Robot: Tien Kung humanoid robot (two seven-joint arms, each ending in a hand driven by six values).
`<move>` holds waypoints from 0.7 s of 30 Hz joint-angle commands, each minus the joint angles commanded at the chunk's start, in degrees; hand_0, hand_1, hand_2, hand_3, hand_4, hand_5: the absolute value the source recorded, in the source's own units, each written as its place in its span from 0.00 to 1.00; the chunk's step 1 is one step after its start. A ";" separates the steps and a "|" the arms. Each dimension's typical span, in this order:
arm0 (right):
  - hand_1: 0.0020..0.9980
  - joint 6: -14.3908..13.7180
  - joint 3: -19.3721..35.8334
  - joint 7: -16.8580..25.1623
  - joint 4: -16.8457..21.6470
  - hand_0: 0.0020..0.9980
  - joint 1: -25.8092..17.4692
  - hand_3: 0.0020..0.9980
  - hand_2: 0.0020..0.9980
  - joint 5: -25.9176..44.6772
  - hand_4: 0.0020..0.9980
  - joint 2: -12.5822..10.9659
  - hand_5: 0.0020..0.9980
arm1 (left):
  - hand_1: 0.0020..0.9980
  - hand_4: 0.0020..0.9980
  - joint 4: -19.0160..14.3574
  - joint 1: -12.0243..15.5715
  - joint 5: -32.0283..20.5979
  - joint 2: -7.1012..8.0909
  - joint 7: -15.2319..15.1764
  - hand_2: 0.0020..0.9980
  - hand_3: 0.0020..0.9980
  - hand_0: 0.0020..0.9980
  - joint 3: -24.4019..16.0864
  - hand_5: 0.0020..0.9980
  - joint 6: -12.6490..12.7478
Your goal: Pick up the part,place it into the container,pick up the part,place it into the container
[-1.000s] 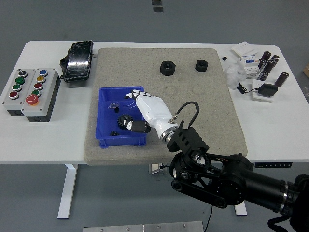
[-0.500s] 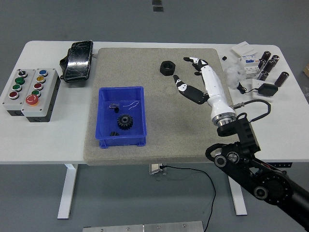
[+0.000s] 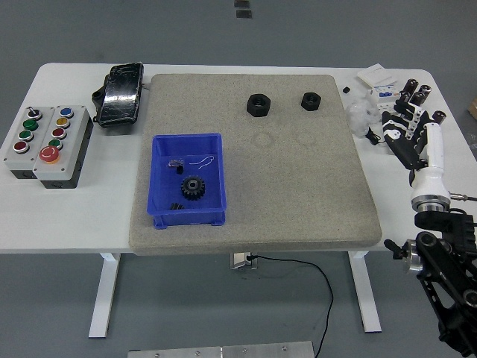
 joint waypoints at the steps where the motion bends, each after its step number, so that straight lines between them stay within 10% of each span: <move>1: 0.70 0.03 0.89 1.06 -0.19 0.67 0.13 0.68 0.74 1.14 0.72 0.14 0.35 | 0.63 0.71 0.00 -0.06 -0.05 0.11 -0.03 0.55 0.60 0.66 0.05 0.37 0.00; 21: 0.69 0.56 2.88 7.92 -4.68 0.66 1.39 0.68 0.73 11.06 0.75 2.83 0.35 | 0.63 0.70 0.00 -0.37 0.17 1.40 -0.32 0.55 0.60 0.66 0.18 0.37 -0.15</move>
